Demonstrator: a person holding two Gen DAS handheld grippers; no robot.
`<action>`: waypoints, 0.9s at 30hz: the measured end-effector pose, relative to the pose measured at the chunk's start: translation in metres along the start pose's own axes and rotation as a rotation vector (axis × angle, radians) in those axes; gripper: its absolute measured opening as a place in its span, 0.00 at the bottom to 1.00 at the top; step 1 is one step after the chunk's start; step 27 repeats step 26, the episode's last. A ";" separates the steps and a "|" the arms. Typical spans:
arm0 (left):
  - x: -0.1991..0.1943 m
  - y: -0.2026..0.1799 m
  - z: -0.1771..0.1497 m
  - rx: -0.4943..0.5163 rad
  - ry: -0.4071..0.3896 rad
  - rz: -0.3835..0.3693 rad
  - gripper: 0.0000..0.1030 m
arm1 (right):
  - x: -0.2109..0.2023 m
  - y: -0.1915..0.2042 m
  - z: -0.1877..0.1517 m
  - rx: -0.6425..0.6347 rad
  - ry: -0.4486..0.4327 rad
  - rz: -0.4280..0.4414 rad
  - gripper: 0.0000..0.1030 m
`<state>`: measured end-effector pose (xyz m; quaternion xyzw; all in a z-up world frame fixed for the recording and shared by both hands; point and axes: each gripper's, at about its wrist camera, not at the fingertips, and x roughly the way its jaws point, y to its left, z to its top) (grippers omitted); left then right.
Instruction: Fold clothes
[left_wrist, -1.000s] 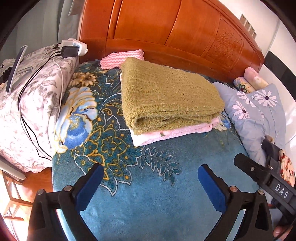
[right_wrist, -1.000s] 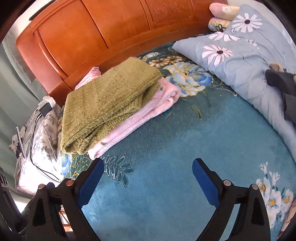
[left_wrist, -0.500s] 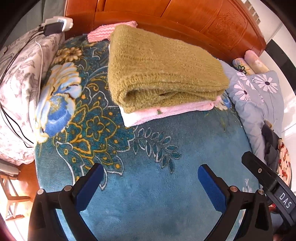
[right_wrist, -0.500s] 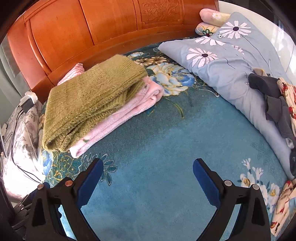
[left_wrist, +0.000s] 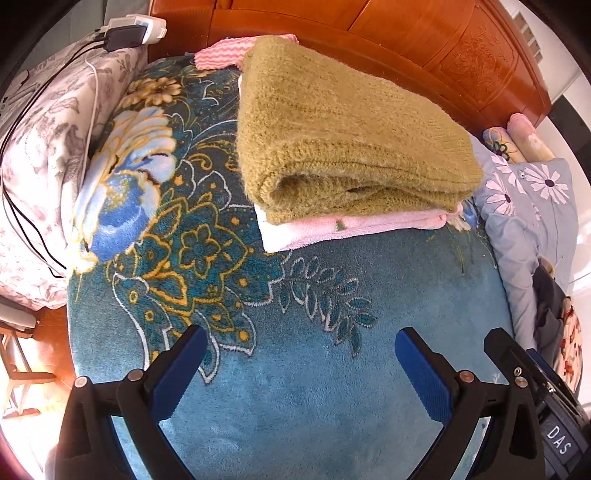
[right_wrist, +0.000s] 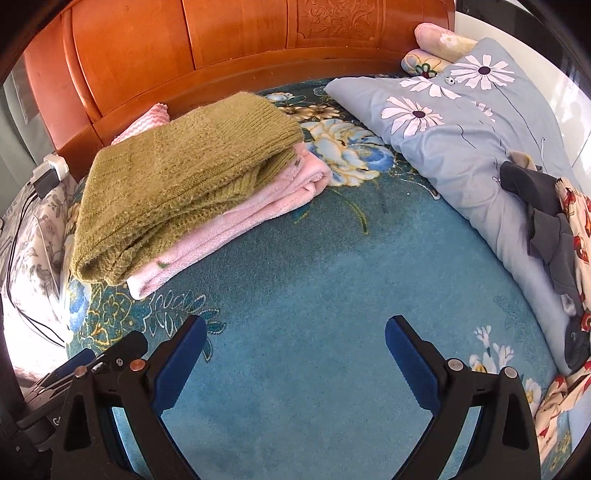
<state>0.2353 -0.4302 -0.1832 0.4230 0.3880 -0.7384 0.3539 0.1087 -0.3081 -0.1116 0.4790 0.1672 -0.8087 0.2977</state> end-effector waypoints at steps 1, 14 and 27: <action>0.000 0.000 0.000 -0.002 -0.002 0.001 1.00 | 0.001 0.001 0.000 0.000 0.001 0.001 0.95; 0.000 0.004 0.001 -0.025 -0.004 0.007 1.00 | 0.002 0.004 0.000 -0.002 0.007 -0.009 0.95; 0.000 0.005 -0.001 -0.036 -0.014 0.017 1.00 | 0.004 0.005 0.000 0.012 0.020 -0.008 0.95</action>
